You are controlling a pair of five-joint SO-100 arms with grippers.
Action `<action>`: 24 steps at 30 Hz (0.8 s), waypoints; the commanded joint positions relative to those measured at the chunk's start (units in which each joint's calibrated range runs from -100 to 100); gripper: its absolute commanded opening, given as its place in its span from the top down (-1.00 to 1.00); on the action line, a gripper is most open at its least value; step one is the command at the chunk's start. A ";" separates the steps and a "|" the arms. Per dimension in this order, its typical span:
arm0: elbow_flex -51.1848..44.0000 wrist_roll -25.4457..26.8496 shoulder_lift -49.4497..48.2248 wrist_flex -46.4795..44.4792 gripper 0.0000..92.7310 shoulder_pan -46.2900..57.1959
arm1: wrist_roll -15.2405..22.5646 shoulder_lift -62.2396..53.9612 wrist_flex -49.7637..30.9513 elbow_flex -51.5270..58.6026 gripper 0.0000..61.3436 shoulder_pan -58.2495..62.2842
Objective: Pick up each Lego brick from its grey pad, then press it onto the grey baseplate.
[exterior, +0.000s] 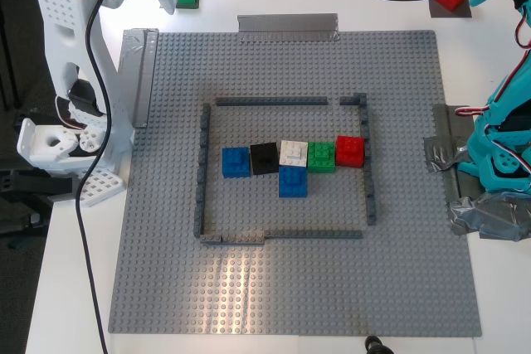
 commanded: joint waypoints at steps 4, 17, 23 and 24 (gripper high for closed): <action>-0.03 0.04 -0.10 -0.29 1.00 -1.28 | -0.49 -14.43 -15.21 21.31 0.99 -2.87; -0.75 0.09 -0.70 -0.21 1.00 -1.43 | -0.64 -14.60 -15.21 20.68 0.99 -2.29; -3.10 0.43 -1.30 0.93 1.00 -0.70 | -0.54 -13.06 -13.18 14.44 0.99 -1.49; -4.36 0.48 -1.73 1.99 1.00 -0.70 | -0.44 -12.03 -12.12 11.56 0.99 -1.34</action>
